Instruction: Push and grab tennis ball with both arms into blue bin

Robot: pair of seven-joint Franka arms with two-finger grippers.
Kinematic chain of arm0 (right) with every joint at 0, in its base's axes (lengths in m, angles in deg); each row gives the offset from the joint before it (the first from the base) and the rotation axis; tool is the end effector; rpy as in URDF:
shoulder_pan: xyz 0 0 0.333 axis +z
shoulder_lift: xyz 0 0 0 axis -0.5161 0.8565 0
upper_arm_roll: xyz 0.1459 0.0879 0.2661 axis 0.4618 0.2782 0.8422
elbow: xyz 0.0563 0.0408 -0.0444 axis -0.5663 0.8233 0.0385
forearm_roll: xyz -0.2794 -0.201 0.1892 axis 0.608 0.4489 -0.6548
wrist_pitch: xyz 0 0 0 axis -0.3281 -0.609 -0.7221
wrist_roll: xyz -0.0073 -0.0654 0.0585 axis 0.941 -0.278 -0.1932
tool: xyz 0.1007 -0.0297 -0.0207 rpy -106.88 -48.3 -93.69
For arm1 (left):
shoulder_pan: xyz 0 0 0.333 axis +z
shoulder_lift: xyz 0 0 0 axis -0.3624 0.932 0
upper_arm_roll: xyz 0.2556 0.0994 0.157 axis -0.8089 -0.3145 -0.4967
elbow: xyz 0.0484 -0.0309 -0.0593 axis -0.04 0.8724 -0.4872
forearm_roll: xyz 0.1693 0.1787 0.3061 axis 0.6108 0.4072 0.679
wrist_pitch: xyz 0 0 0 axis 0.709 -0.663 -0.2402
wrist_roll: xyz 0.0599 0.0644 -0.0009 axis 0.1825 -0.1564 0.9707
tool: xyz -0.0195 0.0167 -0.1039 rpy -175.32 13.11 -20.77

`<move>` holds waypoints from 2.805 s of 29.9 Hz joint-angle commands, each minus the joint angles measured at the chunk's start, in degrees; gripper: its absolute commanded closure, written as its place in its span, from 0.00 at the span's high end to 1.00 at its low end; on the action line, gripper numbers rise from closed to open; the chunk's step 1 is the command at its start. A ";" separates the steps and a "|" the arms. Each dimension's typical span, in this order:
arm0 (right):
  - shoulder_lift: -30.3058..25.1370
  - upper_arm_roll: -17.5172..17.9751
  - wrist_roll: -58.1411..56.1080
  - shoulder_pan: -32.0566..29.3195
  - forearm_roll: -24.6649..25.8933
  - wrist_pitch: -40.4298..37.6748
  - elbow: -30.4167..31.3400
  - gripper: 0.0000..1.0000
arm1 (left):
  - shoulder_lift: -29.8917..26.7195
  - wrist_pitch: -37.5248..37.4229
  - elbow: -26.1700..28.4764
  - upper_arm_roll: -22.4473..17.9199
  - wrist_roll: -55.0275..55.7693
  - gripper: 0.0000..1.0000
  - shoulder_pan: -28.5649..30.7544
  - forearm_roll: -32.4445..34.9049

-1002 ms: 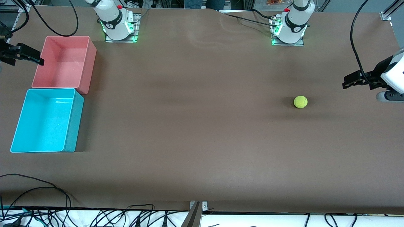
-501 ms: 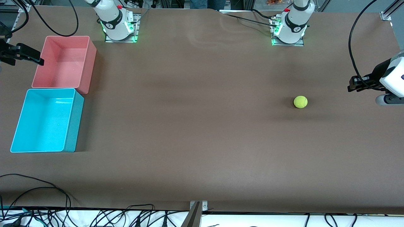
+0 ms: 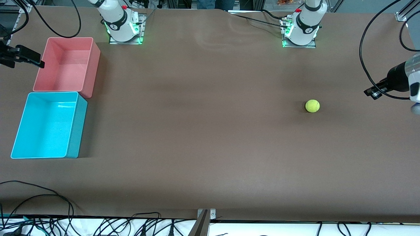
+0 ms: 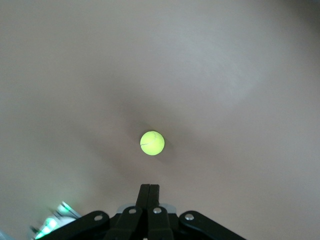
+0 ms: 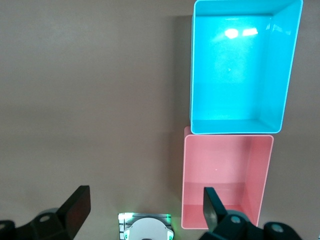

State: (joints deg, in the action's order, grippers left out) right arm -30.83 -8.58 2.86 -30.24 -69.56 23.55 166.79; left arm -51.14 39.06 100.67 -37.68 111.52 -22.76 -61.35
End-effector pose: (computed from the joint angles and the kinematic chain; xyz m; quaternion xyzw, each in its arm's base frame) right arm 0.5417 -0.0346 0.6301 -0.9973 -0.0032 0.0737 0.0007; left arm 0.5888 0.0166 0.5721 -0.9201 -0.3832 0.0761 0.0276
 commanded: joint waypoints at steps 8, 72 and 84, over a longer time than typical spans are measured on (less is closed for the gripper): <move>-0.22 0.00 0.13 -0.30 -1.15 0.04 -0.28 1.00 | 0.23 1.00 4.37 -0.07 23.21 0.00 5.65 -2.75; -0.22 0.00 0.13 -0.30 -1.24 0.13 -0.28 1.00 | 7.53 64.72 53.34 -0.42 38.25 0.00 19.87 25.18; -0.22 0.00 0.13 -0.30 -1.24 0.13 -0.28 1.00 | 8.06 65.43 54.12 5.45 48.51 0.00 21.82 28.28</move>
State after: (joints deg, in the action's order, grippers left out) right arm -30.82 -8.61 2.86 -30.23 -69.75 23.58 166.79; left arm -43.46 104.64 154.08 -37.62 150.81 0.15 -34.72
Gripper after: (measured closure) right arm 0.000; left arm 0.991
